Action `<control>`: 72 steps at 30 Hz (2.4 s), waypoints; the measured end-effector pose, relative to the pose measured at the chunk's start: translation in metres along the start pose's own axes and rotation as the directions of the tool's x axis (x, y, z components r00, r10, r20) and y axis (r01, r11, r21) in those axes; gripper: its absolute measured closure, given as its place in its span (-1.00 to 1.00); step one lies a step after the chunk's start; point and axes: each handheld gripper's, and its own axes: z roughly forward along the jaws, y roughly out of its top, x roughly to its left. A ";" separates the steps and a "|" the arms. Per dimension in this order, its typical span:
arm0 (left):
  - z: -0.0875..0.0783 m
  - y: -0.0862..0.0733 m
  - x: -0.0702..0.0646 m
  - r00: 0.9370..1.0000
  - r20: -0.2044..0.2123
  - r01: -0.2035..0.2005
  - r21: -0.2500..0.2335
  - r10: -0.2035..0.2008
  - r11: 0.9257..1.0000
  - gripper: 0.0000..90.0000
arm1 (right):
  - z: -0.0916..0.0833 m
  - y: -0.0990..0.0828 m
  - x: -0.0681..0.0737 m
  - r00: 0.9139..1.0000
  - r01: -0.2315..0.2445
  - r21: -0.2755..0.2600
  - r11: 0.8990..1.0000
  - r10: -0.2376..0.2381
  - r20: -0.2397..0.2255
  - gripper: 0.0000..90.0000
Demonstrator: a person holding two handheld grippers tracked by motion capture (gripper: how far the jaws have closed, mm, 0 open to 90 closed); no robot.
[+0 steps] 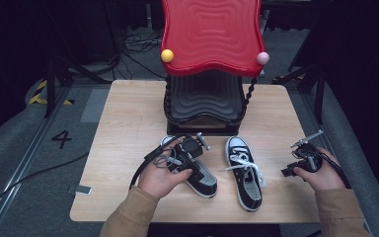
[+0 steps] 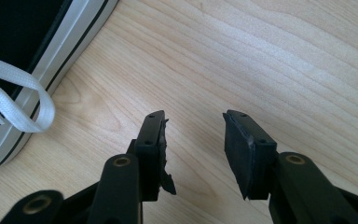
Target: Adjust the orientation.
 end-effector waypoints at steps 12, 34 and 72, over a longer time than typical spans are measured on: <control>0.031 0.018 -0.016 0.996 0.065 -0.059 0.068 0.055 0.996 0.43 | 0.005 0.003 0.005 1.000 0.021 0.013 1.000 -0.021 0.002 0.29; 0.033 0.013 -0.018 0.997 0.036 -0.075 0.142 0.070 0.987 0.82 | 0.010 0.006 0.007 0.999 0.043 0.019 0.999 -0.043 0.004 0.25; -0.036 -0.111 0.038 0.946 -0.159 0.311 0.203 -0.282 0.929 1.00 | 0.010 0.024 0.003 0.998 0.055 -0.001 0.998 -0.055 -0.035 0.21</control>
